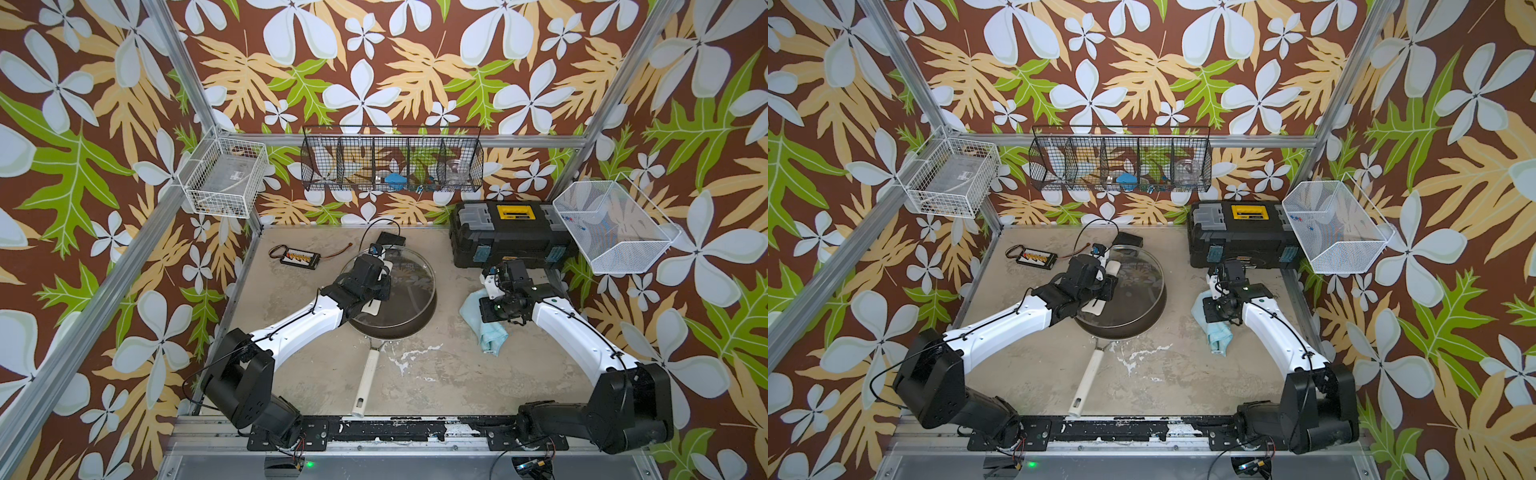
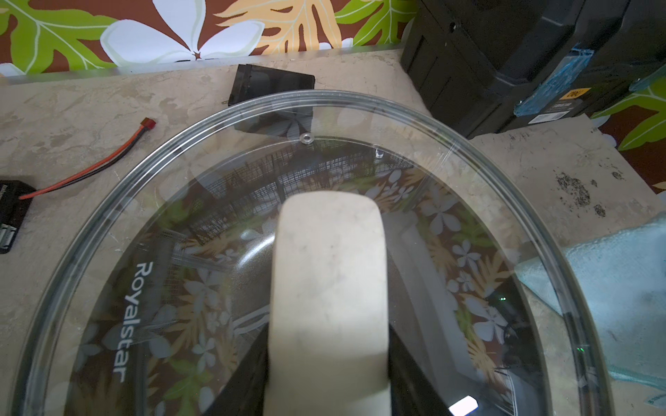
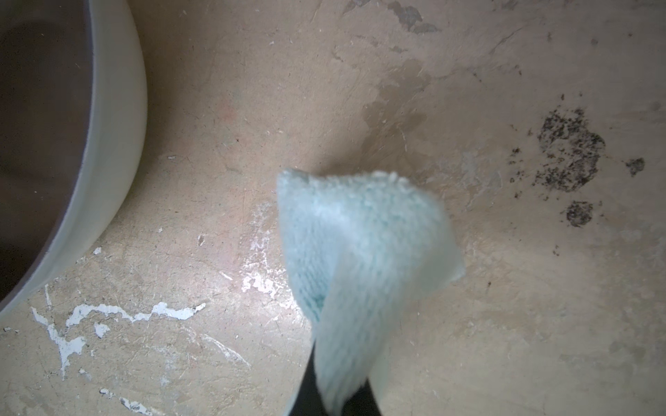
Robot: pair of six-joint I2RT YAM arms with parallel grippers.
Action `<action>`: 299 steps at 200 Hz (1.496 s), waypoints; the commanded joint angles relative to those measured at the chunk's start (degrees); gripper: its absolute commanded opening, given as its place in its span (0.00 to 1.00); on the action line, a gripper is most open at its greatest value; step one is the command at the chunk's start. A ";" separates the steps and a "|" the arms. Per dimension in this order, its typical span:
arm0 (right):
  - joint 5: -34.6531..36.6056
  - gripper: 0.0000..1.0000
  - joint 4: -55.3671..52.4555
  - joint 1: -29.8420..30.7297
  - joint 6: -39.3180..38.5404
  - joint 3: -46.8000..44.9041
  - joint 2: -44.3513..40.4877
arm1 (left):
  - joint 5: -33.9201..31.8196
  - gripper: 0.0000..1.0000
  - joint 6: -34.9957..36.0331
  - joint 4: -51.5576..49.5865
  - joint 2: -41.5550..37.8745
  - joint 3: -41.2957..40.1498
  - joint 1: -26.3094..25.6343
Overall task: Wipe the pot lid with a cloth
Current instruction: Place the pot lid on the cooking pot.
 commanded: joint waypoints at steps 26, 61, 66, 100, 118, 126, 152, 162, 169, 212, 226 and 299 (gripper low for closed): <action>-1.76 0.03 1.40 -0.49 -0.98 -0.11 2.95 | -1.00 0.00 1.18 8.32 -1.97 -0.60 -0.42; -1.95 0.03 1.43 -1.03 -1.23 -0.12 4.27 | 0.03 0.00 0.76 8.01 -1.71 -0.69 -0.67; -1.94 0.03 1.41 -1.06 -1.24 -0.12 4.42 | 0.30 0.00 0.55 8.07 -1.64 -0.67 -0.81; -1.94 0.03 1.58 -1.34 -1.42 -0.20 5.89 | 0.60 0.00 0.19 8.24 -0.77 -0.48 -1.43; -1.94 0.03 1.91 -1.52 -1.59 -0.31 7.16 | 0.34 0.00 -0.04 8.15 -0.46 -0.45 -1.52; -2.07 0.04 2.10 -1.57 -1.73 -0.32 7.70 | 0.16 0.00 -0.35 8.15 -0.34 -0.47 -1.51; -2.81 0.05 2.48 -1.59 -1.42 -0.48 8.84 | -0.18 0.00 -0.44 8.01 -0.36 -0.59 -1.56; -2.82 0.06 2.49 -1.61 -1.35 -0.44 9.19 | -0.31 0.00 -0.31 8.05 -0.30 -0.71 -1.61; -2.95 0.08 2.49 -1.60 -1.36 -0.48 9.34 | -0.28 0.00 -0.26 8.05 -0.30 -0.69 -1.65; -3.17 0.17 2.40 -1.56 -1.33 -0.29 10.60 | 0.01 0.00 -0.15 7.80 0.05 -0.80 -1.91; -3.10 0.20 2.22 -1.60 -1.24 -0.31 11.08 | -0.10 0.00 -0.23 7.57 0.15 -1.01 -2.00; -3.20 0.57 1.63 -1.61 -1.15 -0.13 12.23 | -0.75 0.00 -0.74 7.53 0.35 -2.01 -2.75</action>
